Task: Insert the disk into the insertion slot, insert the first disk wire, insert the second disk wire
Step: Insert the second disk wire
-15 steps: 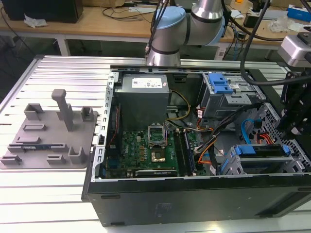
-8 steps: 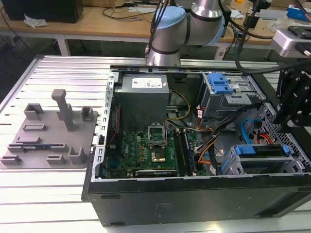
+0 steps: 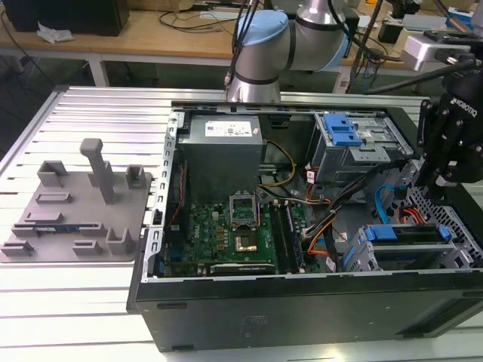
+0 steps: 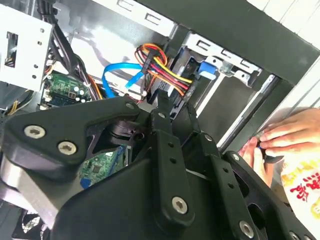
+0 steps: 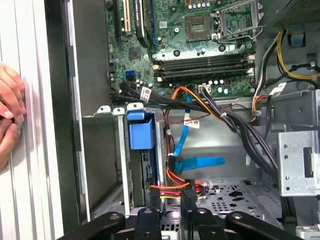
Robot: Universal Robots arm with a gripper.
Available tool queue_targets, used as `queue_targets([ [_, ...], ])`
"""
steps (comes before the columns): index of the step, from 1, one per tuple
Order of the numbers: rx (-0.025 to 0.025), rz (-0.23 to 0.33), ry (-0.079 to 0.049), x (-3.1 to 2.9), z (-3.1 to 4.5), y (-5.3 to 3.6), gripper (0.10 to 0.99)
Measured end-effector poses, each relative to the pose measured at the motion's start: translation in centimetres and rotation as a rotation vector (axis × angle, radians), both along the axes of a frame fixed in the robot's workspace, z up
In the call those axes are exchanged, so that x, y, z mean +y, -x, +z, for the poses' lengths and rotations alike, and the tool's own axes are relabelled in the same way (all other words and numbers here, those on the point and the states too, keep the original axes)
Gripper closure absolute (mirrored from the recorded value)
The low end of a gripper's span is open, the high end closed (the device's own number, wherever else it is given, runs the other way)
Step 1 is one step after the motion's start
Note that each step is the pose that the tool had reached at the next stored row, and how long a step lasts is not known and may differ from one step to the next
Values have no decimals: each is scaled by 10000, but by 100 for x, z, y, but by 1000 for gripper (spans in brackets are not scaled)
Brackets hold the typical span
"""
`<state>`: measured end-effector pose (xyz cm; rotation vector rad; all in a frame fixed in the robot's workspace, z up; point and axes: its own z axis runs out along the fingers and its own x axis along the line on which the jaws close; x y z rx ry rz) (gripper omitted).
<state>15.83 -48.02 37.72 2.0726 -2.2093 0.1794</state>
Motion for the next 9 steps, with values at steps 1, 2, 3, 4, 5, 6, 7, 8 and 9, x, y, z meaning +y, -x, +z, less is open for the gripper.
queue_targets([
  [1, 0, 0, 52, 22, -1, 16, 780],
  [2, 0, 0, 212, 67, -1, 49, 780],
  [3, 0, 1, 377, 99, -3, 74, 780],
  [4, 0, 1, 481, 118, -4, 89, 780],
  [5, 0, 0, 669, 150, -5, 116, 780],
  [6, 0, 0, 758, 166, -6, 128, 780],
  [7, 0, 1, 872, 186, -7, 143, 780],
  [8, 0, 0, 1090, 225, -10, 173, 780],
  [9, -1, 0, 1225, 248, -12, 194, 780],
])
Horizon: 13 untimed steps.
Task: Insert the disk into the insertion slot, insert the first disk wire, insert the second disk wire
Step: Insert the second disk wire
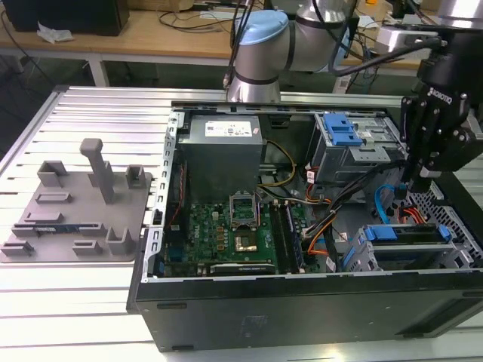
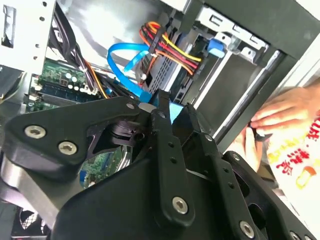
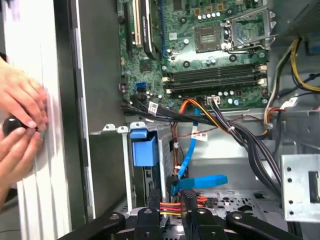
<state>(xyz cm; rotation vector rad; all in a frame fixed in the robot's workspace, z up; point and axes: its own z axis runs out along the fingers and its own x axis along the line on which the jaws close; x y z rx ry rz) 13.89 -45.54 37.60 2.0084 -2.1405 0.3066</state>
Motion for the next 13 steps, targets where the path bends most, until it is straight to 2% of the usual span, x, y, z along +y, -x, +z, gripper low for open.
queue_targets([
  [1, 1, 0, 56, 17, -14, 36, 780],
  [3, 1, 0, 101, 17, -20, 44, 780],
  [5, 0, -2, 287, 19, -32, 44, 780],
  [7, 1, -10, 395, 33, -48, 44, 780],
  [13, 1, -12, 444, 60, -70, 45, 780],
])
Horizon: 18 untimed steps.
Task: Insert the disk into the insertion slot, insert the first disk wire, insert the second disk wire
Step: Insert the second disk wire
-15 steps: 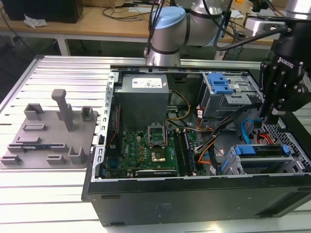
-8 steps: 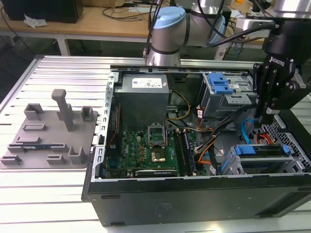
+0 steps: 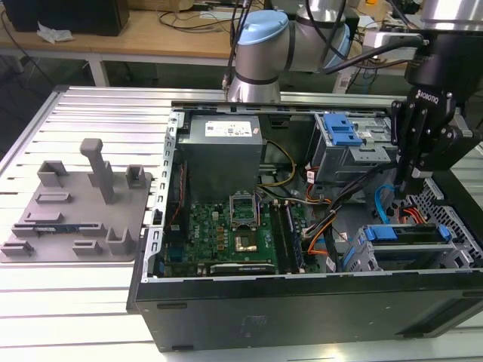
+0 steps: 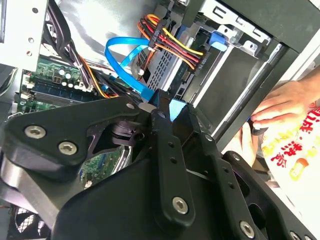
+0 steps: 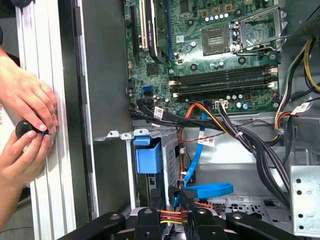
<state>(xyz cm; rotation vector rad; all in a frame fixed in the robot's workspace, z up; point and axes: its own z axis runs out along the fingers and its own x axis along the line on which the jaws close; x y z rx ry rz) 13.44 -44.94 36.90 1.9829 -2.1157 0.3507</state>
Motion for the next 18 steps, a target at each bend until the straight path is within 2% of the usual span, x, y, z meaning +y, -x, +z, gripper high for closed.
queue_targets([
  [3, 0, -1, 119, 0, -15, 0, 780],
  [5, 0, -6, 281, 0, -43, 5, 780],
  [9, 1, -73, 316, 1, -66, 8, 780],
  [12, 6, -324, 318, 5, -75, 9, 780],
  [14, 4, -378, 473, 54, -83, 8, 780],
  [16, 5, -378, 533, 54, -91, 8, 780],
  [18, 31, -361, 688, 54, -99, 8, 780],
])
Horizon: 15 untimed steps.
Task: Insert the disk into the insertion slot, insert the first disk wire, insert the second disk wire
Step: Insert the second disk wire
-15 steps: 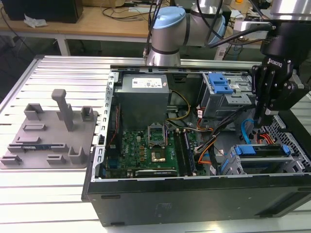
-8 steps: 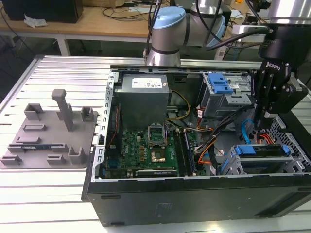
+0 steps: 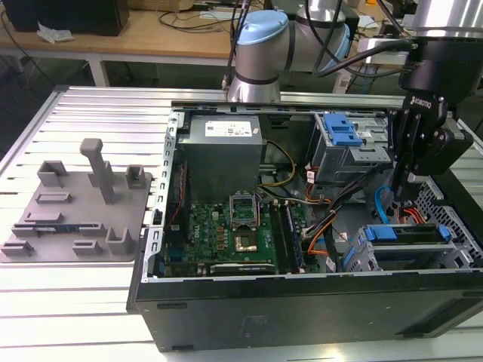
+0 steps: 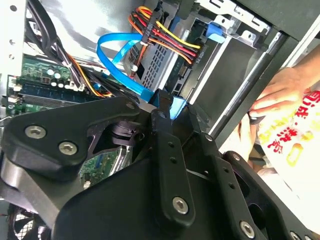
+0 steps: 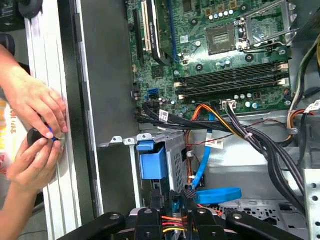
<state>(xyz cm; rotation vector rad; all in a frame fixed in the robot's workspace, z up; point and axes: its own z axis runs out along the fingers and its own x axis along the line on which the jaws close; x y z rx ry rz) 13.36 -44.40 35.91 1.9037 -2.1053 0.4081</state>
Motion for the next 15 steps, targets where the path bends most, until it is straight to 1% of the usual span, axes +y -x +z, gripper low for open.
queue_targets([
  [3, 8, 44, 153, 8, -26, -1, 780],
  [4, 8, 61, 182, 12, -37, -1, 780],
  [9, 8, 110, 210, 43, -56, 0, 780],
  [15, 8, 113, 212, 49, -57, 0, 780],
])
